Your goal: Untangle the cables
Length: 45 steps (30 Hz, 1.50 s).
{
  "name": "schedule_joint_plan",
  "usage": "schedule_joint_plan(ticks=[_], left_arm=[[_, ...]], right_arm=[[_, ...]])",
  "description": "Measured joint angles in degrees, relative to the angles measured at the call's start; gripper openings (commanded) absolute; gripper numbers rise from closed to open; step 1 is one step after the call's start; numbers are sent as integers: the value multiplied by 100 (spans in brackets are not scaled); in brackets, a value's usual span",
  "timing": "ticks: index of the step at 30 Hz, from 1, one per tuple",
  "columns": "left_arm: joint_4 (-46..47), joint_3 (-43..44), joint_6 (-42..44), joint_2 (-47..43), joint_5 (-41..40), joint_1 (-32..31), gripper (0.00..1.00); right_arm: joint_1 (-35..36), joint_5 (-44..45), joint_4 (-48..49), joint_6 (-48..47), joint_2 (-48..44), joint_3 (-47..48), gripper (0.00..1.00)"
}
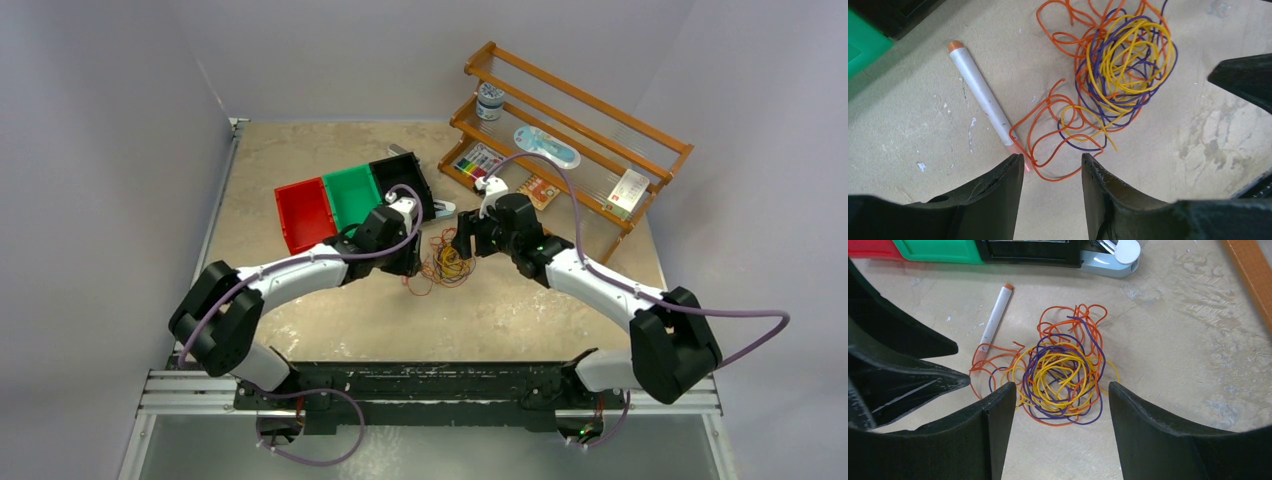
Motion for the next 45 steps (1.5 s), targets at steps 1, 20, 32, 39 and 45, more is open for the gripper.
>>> schedule_joint_plan(ticks=[1, 20, 32, 39, 45], left_arm=[[28, 0, 4, 70, -24, -2, 43], [238, 330, 802, 1034, -173, -33, 27], [205, 345, 855, 1016, -304, -33, 0], [-28, 525, 848, 184, -603, -33, 0], [-157, 791, 844, -601, -737, -33, 0]], right_arm=[[0, -15, 9, 0, 11, 0, 70], [0, -166, 50, -4, 83, 0, 70], [0, -221, 94, -4, 160, 0, 69], [0, -50, 313, 20, -240, -146, 70], [0, 87, 656, 46, -721, -306, 75]])
